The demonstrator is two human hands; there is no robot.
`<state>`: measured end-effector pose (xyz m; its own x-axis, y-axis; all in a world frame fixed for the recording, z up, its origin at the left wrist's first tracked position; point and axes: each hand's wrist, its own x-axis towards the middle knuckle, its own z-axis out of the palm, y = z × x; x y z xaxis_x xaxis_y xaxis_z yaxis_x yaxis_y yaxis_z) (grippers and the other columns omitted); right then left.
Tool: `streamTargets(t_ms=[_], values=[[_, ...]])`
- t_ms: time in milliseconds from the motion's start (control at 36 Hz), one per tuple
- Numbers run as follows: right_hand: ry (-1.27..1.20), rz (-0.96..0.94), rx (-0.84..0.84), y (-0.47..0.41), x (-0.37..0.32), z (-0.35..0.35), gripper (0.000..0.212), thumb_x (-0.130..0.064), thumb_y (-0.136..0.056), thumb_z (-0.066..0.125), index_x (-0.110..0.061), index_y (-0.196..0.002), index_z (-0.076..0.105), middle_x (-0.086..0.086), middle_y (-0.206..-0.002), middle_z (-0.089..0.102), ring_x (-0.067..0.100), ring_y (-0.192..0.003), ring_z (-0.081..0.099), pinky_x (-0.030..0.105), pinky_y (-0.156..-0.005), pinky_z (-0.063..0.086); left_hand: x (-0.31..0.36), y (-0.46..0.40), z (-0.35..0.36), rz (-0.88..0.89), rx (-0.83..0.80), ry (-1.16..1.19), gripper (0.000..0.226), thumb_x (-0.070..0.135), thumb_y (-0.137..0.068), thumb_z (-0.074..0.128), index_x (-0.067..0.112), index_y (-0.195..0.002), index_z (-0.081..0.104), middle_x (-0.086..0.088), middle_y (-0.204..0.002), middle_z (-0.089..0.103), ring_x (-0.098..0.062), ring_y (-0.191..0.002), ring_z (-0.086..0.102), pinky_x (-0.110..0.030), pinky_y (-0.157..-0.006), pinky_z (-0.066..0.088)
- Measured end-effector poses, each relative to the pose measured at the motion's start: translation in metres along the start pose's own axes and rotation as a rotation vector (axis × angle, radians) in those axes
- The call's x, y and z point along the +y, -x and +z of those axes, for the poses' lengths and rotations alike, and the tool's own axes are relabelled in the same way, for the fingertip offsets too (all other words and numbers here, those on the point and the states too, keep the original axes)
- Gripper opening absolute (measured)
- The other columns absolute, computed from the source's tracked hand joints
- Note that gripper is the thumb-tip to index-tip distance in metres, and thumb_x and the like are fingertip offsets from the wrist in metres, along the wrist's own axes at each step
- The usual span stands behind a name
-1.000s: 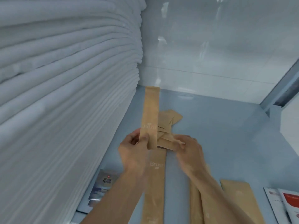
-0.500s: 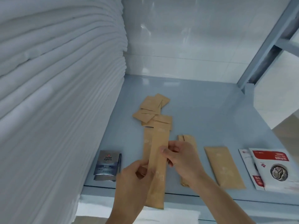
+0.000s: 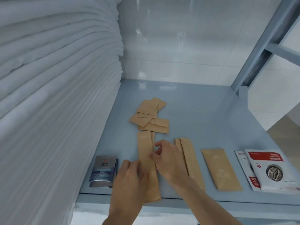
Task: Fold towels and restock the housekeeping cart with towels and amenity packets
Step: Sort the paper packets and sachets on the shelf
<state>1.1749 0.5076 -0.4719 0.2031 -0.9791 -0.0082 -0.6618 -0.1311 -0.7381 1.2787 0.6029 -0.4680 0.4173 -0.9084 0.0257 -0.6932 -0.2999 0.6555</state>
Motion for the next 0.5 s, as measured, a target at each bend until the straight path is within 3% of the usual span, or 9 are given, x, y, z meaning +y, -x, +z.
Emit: streamTargets(t_ms=[56, 139, 278, 333, 389, 500], values=[[0.073, -0.054, 0.023, 0.003, 0.002, 0.000, 0.027, -0.034, -0.093, 0.065, -0.021, -0.116, 0.062, -0.012, -0.093, 0.057, -0.003, -0.078, 0.051, 0.009, -0.064, 0.040, 0.000, -0.001, 0.002, -0.012, 0.004, -0.015, 0.028, 0.034, -0.088, 0.070, 0.019, -0.111, 0.070, 0.005, -0.100, 0.056, -0.017, -0.085, 0.062, -0.026, -0.071, 0.044], [0.103, -0.079, 0.048, 0.001, 0.005, -0.005, 0.020, -0.032, -0.095, 0.062, -0.021, -0.112, 0.063, -0.015, -0.089, 0.055, -0.002, -0.078, 0.049, 0.007, -0.064, 0.039, -0.002, -0.006, 0.004, 0.000, 0.015, -0.056, 0.024, 0.024, -0.088, 0.072, 0.017, -0.110, 0.070, 0.003, -0.103, 0.056, -0.018, -0.084, 0.061, -0.029, -0.071, 0.047], [0.180, -0.110, 0.101, -0.019, 0.003, -0.018, 0.021, -0.020, -0.097, 0.057, -0.017, -0.117, 0.063, -0.002, -0.110, 0.061, 0.009, -0.090, 0.060, 0.025, -0.080, 0.050, 0.004, -0.023, 0.000, 0.057, 0.089, -0.017, 0.027, 0.014, -0.089, 0.070, 0.014, -0.116, 0.069, 0.002, -0.110, 0.054, -0.018, -0.099, 0.059, -0.030, -0.082, 0.050], [0.222, -0.146, 0.097, -0.028, 0.003, -0.020, 0.025, -0.016, -0.097, 0.056, -0.017, -0.121, 0.061, -0.001, -0.117, 0.057, 0.013, -0.101, 0.059, 0.030, -0.083, 0.052, 0.009, -0.034, 0.000, 0.092, 0.099, 0.001, 0.028, 0.008, -0.089, 0.068, 0.009, -0.117, 0.069, -0.001, -0.112, 0.055, -0.019, -0.104, 0.057, -0.024, -0.083, 0.045], [0.268, -0.176, 0.085, -0.037, 0.004, -0.020, 0.029, -0.015, -0.096, 0.056, -0.016, -0.126, 0.058, -0.001, -0.123, 0.052, 0.014, -0.111, 0.053, 0.029, -0.082, 0.051, 0.017, -0.045, 0.001, 0.120, 0.104, 0.007, 0.027, 0.002, -0.089, 0.065, 0.006, -0.115, 0.070, -0.003, -0.113, 0.057, -0.017, -0.109, 0.054, -0.014, -0.081, 0.034], [0.308, -0.228, 0.060, -0.056, 0.006, -0.021, 0.033, -0.014, -0.095, 0.056, -0.014, -0.128, 0.055, 0.001, -0.128, 0.048, 0.016, -0.119, 0.046, 0.026, -0.083, 0.047, 0.033, -0.065, 0.007, 0.181, 0.111, 0.010, 0.021, 0.001, -0.092, 0.058, 0.008, -0.106, 0.072, 0.000, -0.116, 0.060, -0.013, -0.108, 0.051, -0.012, -0.081, 0.030]])
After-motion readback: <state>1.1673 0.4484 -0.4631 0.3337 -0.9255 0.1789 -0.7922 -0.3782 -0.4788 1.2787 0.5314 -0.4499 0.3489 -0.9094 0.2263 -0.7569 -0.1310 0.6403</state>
